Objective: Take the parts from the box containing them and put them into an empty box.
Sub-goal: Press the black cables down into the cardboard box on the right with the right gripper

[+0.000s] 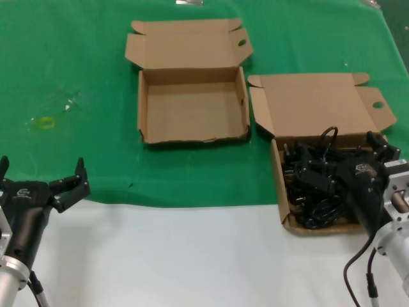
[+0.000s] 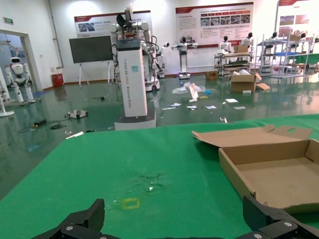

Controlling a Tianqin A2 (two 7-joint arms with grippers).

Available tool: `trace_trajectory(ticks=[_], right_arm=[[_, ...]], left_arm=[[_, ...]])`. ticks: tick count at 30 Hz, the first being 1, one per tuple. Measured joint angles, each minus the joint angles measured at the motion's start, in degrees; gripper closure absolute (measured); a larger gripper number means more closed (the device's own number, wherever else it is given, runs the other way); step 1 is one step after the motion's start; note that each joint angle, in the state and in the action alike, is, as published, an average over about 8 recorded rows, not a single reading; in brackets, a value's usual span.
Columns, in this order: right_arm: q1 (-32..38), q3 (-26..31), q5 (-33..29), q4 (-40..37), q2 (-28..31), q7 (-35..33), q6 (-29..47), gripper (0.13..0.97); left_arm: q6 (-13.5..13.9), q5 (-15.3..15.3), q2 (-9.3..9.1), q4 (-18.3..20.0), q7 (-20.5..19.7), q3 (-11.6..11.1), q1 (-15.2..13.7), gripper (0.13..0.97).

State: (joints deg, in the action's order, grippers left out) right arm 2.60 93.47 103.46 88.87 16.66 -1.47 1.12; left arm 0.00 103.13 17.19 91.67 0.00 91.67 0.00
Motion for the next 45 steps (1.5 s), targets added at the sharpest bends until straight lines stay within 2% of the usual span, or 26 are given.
trace_trajectory(ticks=[21, 30, 36, 38, 42, 45], right_arm=[[0.0, 0.0, 0.0, 0.0, 0.0, 0.0, 0.0, 0.129], [0.2, 1.7, 0.6, -0.1, 1.1, 0.2, -1.5, 0.129], [0.6, 5.3, 2.2, 0.1, 3.8, -0.4, -4.0, 0.129], [0.8, 6.7, 2.9, 0.3, 5.2, -0.9, -4.7, 0.129], [1.7, 10.0, 4.6, 0.9, 9.5, -1.7, -5.5, 0.129], [3.2, 13.3, 6.4, 1.6, 14.2, -1.8, -5.4, 0.129]], left_arm=[[0.0, 0.0, 0.0, 0.0, 0.0, 0.0, 0.0, 0.14], [0.0, 0.0, 0.0, 0.0, 0.0, 0.0, 0.0, 0.213], [0.0, 0.0, 0.0, 0.0, 0.0, 0.0, 0.0, 0.322], [0.0, 0.0, 0.0, 0.0, 0.0, 0.0, 0.0, 0.358], [0.0, 0.0, 0.0, 0.0, 0.0, 0.0, 0.0, 0.358], [0.0, 0.0, 0.0, 0.0, 0.0, 0.0, 0.0, 0.438]])
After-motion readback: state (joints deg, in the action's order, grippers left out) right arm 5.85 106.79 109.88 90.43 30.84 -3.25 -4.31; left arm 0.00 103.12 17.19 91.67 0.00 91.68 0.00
